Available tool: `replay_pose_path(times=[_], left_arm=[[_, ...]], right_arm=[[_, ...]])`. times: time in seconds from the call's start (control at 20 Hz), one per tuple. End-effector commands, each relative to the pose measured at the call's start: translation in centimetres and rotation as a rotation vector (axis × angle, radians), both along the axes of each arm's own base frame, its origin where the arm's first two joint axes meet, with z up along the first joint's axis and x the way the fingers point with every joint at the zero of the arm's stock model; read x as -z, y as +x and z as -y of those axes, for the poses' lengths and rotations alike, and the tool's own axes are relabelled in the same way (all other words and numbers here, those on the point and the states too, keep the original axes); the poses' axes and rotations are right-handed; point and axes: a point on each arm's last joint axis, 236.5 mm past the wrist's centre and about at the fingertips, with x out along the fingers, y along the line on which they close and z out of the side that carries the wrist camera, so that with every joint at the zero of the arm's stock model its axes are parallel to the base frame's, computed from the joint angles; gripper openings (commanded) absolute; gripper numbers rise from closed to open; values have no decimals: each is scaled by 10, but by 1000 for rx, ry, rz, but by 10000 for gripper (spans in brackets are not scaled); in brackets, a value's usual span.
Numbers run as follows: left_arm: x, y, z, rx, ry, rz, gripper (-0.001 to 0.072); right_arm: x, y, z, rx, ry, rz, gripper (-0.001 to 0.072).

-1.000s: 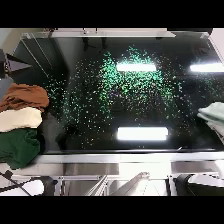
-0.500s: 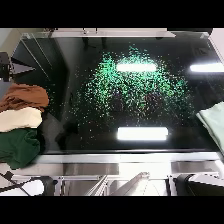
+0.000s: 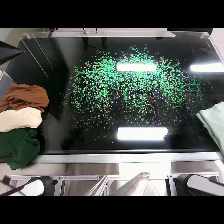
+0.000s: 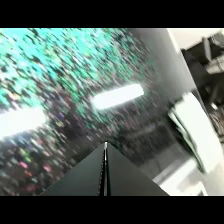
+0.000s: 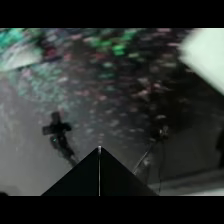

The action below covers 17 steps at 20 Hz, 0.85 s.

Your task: Fold the shirts.

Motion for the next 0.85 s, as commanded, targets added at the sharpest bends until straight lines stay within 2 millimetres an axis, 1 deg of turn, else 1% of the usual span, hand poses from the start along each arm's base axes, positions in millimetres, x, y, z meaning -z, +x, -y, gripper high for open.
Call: replay_pose_path(times=[0.0, 0.05, 0.1, 0.15, 0.2, 0.25, 0.3, 0.35, 0.45, 0.65, 0.8], left_arm=[[30, -59, 34, 2, -36, -55, 10], [53, -79, 47, -8, -51, -90, 11], [80, -97, 56, -19, -42, -129, 11], [108, -115, 62, -26, -20, -169, 11], [128, -131, 69, -20, -16, -209, 12], [141, -146, 76, -6, -27, -245, 12], [149, -155, 81, 2, -32, -263, 12], [154, -161, 83, 1, -33, -262, 13], [156, -164, 84, -13, -30, -246, 13], [150, -168, 85, -18, -20, -205, 11], [150, -169, 86, -37, -39, -241, 11]], right_arm=[[-15, 0, -146, -290, -14, 182, 20], [0, -17, -182, -364, -36, 180, 20], [19, -30, -203, -419, -86, 181, 20], [39, -42, -219, -452, -124, 161, 20], [52, -52, -231, -485, -128, 138, 19], [57, -58, -241, -521, -125, 127, 19], [59, -60, -247, -557, -129, 133, 20], [59, -62, -251, -576, -127, 133, 21], [60, -68, -253, -590, -117, 116, 20], [60, -68, -253, -590, -117, 116, 20], [60, -68, -253, -590, -117, 116, 21]])
